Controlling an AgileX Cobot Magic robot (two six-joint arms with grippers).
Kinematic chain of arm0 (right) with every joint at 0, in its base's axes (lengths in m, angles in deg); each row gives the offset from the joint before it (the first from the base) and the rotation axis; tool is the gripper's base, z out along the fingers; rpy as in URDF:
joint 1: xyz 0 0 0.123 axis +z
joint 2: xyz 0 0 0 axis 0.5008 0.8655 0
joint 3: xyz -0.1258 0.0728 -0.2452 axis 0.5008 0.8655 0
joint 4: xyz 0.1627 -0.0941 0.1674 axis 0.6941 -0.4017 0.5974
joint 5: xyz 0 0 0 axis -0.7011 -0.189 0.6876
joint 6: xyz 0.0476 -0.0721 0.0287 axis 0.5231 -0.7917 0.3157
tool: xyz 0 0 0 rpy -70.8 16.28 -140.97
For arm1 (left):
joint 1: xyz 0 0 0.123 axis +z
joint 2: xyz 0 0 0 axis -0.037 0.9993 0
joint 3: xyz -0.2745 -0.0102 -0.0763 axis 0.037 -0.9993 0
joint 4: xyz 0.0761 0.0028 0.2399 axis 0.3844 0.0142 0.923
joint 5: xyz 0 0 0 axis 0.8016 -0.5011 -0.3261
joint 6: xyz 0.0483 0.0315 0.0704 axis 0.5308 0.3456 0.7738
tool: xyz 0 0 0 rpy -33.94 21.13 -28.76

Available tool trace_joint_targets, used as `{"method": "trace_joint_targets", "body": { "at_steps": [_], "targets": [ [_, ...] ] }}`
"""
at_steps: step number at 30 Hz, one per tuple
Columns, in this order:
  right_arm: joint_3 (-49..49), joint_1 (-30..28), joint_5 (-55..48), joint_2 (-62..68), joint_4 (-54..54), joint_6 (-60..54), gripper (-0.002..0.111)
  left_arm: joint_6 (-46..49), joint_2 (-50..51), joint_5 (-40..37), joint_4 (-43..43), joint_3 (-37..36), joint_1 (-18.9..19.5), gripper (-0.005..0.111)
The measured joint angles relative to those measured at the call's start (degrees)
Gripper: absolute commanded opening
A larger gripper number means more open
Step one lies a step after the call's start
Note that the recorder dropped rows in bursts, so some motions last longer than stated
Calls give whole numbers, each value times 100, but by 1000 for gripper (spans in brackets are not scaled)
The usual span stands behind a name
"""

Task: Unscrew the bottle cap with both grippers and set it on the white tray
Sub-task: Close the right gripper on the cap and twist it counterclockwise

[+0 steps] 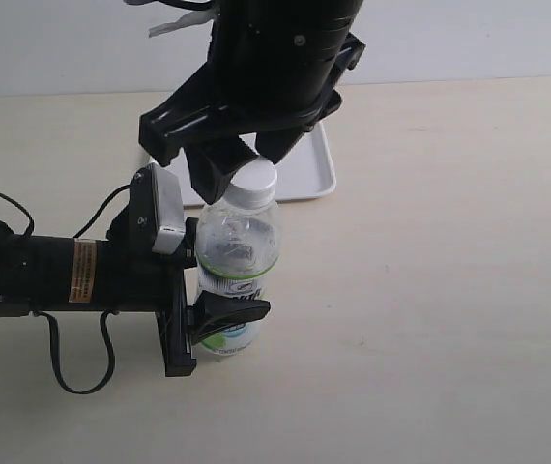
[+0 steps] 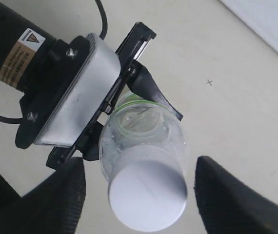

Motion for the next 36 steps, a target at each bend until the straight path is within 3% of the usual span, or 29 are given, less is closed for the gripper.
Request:
{"method": "trace_joint_targets", "body": {
  "at_steps": [36],
  "targets": [
    [0,0,0,0,-287,-1255,62,-22,0,0,4,0,0,0]
  ]
}}
